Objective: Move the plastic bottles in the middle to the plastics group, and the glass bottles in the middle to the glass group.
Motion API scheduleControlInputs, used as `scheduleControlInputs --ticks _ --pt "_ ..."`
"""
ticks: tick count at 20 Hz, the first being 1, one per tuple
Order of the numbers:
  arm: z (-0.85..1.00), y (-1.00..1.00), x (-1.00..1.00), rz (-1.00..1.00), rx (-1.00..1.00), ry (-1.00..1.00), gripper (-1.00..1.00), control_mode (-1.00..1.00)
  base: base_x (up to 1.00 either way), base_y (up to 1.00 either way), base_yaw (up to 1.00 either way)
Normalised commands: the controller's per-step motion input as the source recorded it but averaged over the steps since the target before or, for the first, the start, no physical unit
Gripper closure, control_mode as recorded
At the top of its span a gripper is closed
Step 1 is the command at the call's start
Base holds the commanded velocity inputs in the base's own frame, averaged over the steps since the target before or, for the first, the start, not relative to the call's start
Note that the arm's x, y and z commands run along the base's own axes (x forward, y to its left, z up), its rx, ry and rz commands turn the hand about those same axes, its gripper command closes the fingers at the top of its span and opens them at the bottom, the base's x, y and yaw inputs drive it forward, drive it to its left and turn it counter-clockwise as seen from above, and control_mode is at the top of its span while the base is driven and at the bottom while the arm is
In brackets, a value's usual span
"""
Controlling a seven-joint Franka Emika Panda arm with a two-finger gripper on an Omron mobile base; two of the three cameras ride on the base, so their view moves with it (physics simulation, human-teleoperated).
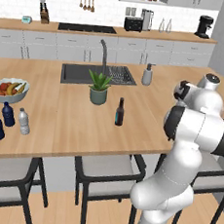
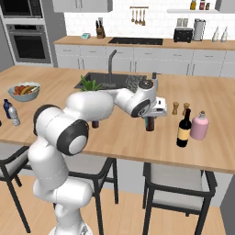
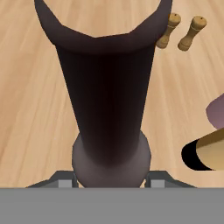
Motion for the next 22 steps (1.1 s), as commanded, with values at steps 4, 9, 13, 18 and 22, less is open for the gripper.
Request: scheduleControlInputs --ticks 4,9,13,18,22 --pt "-0.25 -0.44 -0.04 0.0 0.0 -0.1 1.0 -1.0 0.0 0.0 0.0" --pt "-0.29 0.0 -0.02 0.0 0.0 -0.09 1.0 -1.0 0.0 0.0 0.0" --pt "-0.32 0.0 0.0 0.0 -0.01 -0.05 1.0 -1.0 0.0 0.0 0.0" --pt "-0.43 0.0 0.0 0.0 -0.01 -0.03 1.0 -1.0 0.0 0.0 0.0" --pt "-0.02 -0.08 0.15 0.0 0.0 -0.09 1.0 -1.0 0.0 0.0 0.0"
